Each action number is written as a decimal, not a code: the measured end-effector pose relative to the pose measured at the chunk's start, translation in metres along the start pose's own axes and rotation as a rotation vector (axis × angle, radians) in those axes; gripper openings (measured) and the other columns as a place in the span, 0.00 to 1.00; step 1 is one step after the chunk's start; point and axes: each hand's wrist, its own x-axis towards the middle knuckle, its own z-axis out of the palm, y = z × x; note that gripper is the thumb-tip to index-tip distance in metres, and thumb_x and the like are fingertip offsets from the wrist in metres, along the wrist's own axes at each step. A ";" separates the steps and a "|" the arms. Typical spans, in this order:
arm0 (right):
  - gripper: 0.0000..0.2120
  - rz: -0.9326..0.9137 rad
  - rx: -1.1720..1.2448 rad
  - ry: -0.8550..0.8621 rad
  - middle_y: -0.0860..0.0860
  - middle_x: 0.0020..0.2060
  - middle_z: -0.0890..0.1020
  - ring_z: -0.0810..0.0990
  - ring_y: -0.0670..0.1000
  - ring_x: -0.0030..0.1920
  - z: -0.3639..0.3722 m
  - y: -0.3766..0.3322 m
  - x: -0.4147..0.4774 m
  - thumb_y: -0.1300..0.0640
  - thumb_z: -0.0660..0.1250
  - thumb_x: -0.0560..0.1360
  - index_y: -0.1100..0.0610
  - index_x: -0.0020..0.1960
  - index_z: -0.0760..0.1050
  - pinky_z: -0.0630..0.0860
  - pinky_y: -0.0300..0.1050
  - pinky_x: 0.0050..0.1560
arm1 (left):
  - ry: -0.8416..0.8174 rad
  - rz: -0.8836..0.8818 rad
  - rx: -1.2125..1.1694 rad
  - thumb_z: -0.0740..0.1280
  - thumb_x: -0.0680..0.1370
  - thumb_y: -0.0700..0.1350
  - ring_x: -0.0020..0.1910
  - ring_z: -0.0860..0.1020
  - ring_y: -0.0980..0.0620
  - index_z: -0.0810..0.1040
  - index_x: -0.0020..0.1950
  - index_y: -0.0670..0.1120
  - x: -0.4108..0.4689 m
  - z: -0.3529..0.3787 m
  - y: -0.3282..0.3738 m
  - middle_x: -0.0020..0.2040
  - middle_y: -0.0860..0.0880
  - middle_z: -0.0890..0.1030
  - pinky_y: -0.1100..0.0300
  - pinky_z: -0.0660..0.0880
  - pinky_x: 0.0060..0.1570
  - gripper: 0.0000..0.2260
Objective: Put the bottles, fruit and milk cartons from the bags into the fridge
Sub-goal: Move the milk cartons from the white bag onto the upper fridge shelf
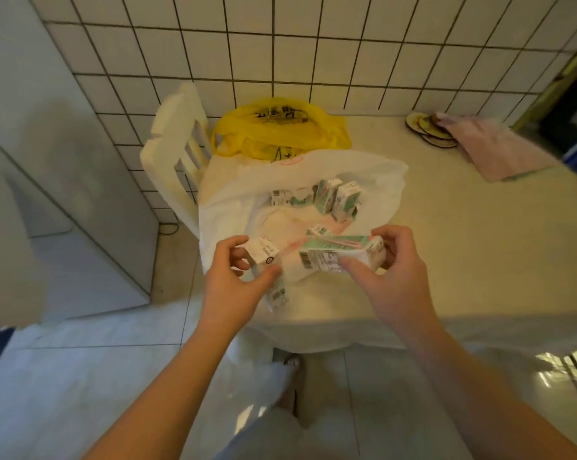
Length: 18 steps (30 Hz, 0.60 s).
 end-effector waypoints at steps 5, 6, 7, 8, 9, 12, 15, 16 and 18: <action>0.17 0.335 0.374 0.037 0.54 0.42 0.83 0.85 0.47 0.43 0.014 -0.009 -0.061 0.63 0.78 0.69 0.58 0.52 0.73 0.81 0.40 0.41 | -0.004 -0.236 -0.279 0.75 0.75 0.43 0.49 0.85 0.50 0.81 0.53 0.45 -0.068 -0.042 -0.002 0.48 0.48 0.86 0.49 0.82 0.51 0.09; 0.15 0.417 0.445 0.018 0.56 0.42 0.85 0.86 0.52 0.46 0.019 -0.008 -0.072 0.63 0.76 0.70 0.59 0.52 0.74 0.82 0.46 0.45 | -0.005 -0.285 -0.349 0.73 0.76 0.43 0.49 0.85 0.47 0.82 0.54 0.44 -0.080 -0.050 -0.004 0.47 0.46 0.86 0.48 0.83 0.49 0.08; 0.12 0.495 0.498 -0.016 0.55 0.42 0.86 0.86 0.54 0.49 0.024 -0.009 -0.083 0.61 0.75 0.72 0.59 0.53 0.75 0.83 0.49 0.48 | -0.005 -0.330 -0.404 0.70 0.78 0.43 0.48 0.85 0.46 0.81 0.55 0.43 -0.091 -0.058 -0.006 0.46 0.45 0.86 0.50 0.83 0.47 0.07; 0.10 0.564 0.540 -0.057 0.54 0.43 0.87 0.86 0.54 0.50 0.030 -0.009 -0.093 0.59 0.73 0.74 0.59 0.54 0.76 0.83 0.50 0.49 | -0.003 -0.367 -0.437 0.69 0.79 0.43 0.47 0.85 0.45 0.81 0.55 0.43 -0.102 -0.067 -0.008 0.43 0.46 0.85 0.53 0.82 0.44 0.07; 0.09 0.627 0.583 -0.099 0.53 0.44 0.87 0.85 0.54 0.51 0.037 -0.010 -0.103 0.57 0.71 0.76 0.59 0.54 0.77 0.82 0.50 0.47 | 0.004 -0.399 -0.450 0.67 0.80 0.44 0.45 0.84 0.45 0.81 0.54 0.44 -0.113 -0.077 -0.011 0.40 0.46 0.84 0.54 0.81 0.43 0.06; 0.11 0.767 0.658 -0.226 0.56 0.48 0.86 0.84 0.54 0.51 0.061 -0.018 -0.133 0.51 0.67 0.79 0.58 0.54 0.80 0.81 0.48 0.41 | 0.045 -0.513 -0.476 0.66 0.81 0.49 0.43 0.81 0.45 0.81 0.53 0.47 -0.141 -0.106 -0.021 0.42 0.44 0.82 0.50 0.79 0.47 0.07; 0.15 0.822 0.604 -0.330 0.58 0.45 0.85 0.83 0.54 0.40 0.090 -0.031 -0.161 0.44 0.64 0.79 0.56 0.51 0.81 0.80 0.48 0.35 | 0.074 -0.622 -0.518 0.64 0.81 0.54 0.45 0.80 0.47 0.78 0.59 0.50 -0.163 -0.139 -0.036 0.49 0.47 0.86 0.50 0.76 0.52 0.11; 0.18 0.825 0.568 -0.372 0.58 0.43 0.85 0.82 0.53 0.35 0.101 -0.036 -0.169 0.42 0.63 0.79 0.56 0.50 0.81 0.79 0.47 0.33 | 0.077 -0.658 -0.540 0.63 0.81 0.56 0.46 0.80 0.47 0.77 0.60 0.50 -0.169 -0.152 -0.042 0.50 0.47 0.87 0.50 0.75 0.53 0.13; 0.25 0.815 0.486 -0.467 0.58 0.37 0.83 0.78 0.52 0.29 0.122 -0.047 -0.186 0.36 0.60 0.78 0.58 0.51 0.81 0.77 0.44 0.29 | 0.091 -0.736 -0.589 0.63 0.80 0.59 0.46 0.78 0.47 0.77 0.59 0.50 -0.181 -0.179 -0.055 0.48 0.47 0.87 0.50 0.74 0.53 0.16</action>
